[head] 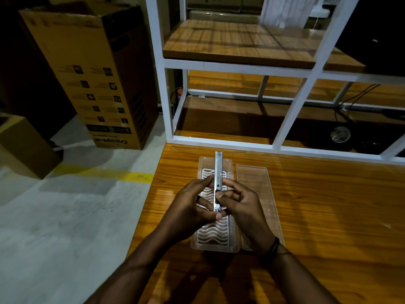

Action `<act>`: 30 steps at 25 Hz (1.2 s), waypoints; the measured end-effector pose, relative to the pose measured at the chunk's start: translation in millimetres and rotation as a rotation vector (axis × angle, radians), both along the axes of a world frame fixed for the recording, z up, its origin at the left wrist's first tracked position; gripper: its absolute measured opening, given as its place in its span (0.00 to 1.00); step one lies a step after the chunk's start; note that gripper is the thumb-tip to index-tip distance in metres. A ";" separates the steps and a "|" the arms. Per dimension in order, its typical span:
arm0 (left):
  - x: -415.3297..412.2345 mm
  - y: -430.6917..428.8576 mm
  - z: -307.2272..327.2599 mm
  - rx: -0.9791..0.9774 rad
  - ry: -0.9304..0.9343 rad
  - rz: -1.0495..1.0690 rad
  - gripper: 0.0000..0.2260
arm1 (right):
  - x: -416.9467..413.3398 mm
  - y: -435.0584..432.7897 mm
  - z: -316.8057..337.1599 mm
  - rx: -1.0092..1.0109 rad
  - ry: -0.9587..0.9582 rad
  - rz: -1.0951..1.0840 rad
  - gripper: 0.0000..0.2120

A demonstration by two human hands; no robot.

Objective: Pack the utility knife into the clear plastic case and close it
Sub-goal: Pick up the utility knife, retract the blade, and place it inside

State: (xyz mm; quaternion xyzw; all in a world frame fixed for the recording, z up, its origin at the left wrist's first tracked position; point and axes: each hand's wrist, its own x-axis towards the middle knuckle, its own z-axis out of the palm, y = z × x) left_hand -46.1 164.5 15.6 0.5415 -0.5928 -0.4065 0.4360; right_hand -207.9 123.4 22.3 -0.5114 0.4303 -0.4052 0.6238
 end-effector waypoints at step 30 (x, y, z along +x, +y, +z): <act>-4.6 -36.4 4.1 0.140 0.101 0.331 0.07 | 0.8 10.9 -6.1 -0.091 0.046 0.043 0.25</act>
